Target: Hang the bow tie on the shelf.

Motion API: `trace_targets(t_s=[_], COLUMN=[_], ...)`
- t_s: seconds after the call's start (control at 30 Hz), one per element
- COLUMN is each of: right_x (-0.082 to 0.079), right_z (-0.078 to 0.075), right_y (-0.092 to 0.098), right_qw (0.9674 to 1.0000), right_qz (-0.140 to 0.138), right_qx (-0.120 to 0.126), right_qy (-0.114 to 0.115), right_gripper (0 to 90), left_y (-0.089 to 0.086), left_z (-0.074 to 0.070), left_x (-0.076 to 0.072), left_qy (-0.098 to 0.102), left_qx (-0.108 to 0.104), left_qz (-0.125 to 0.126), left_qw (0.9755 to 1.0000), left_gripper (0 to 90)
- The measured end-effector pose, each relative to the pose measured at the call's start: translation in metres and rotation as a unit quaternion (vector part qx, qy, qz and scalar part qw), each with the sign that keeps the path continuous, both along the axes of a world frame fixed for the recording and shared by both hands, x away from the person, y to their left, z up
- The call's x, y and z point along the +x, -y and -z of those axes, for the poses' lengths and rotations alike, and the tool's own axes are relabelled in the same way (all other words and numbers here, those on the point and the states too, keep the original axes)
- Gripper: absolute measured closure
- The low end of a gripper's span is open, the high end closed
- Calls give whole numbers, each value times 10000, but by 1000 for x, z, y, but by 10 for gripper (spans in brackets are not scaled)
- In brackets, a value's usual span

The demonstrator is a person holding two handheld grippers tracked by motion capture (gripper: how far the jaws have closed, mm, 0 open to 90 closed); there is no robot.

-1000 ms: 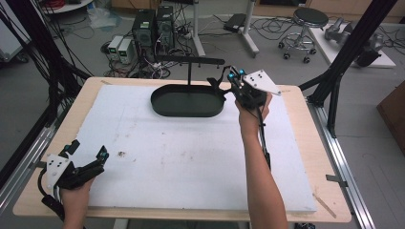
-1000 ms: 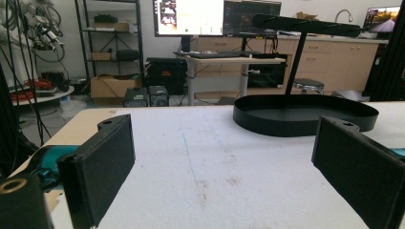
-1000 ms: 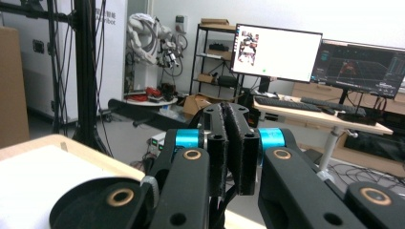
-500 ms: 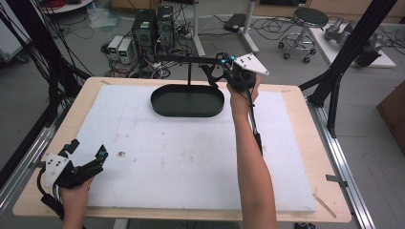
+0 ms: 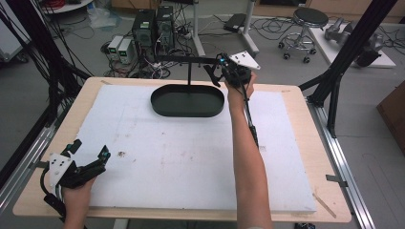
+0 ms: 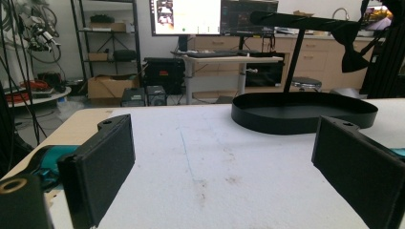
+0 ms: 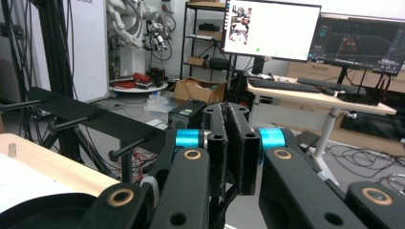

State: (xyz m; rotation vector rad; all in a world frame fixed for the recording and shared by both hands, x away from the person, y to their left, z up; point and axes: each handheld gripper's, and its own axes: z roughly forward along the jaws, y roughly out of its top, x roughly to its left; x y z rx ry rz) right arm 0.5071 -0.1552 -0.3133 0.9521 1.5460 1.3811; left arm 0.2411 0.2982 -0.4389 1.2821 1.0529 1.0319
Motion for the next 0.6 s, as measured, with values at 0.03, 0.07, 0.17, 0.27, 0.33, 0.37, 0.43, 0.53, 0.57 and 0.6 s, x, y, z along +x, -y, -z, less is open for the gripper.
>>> trace_targets(t_s=[0.03,0.07,0.17,0.27,0.33,0.37,0.43,0.53,0.57,0.6], right_x=[0,3,8,10,11,11,10,5,4,2], right_z=[0,4,11,14,15,15,15,11,9,7], right_y=[0,0,0,1,1,1,1,2,3,3], right_qw=[10000,10000,9997,9995,9993,9993,9989,9987,9988,9990], right_qz=[0,47,114,161,194,194,275,413,400,320], right_qx=[0,-14,-65,-81,-67,-67,-105,67,77,80], right_qy=[0,-49,-199,-271,-318,-318,-359,-297,-282,-303], right_gripper=[863,862,859,831,796,796,686,494,411,358], left_y=[0,0,0,0,0,0,-1,-2,-2,-2], left_z=[0,0,0,-1,-1,-1,-1,-1,-1,-1], left_x=[0,0,0,-1,-1,-1,-1,-2,-2,-2], left_qy=[5,25,42,67,75,75,75,86,84,84], left_qx=[-2,-17,-26,-16,-34,-34,-39,-52,-55,-70], left_qz=[-8,-6,-4,0,-14,-14,-25,-40,-37,-39], left_qw=[10000,10000,10000,10000,10000,10000,10000,9999,9999,9999], left_gripper=[78,78,78,78,78,78,78,78,78,78])
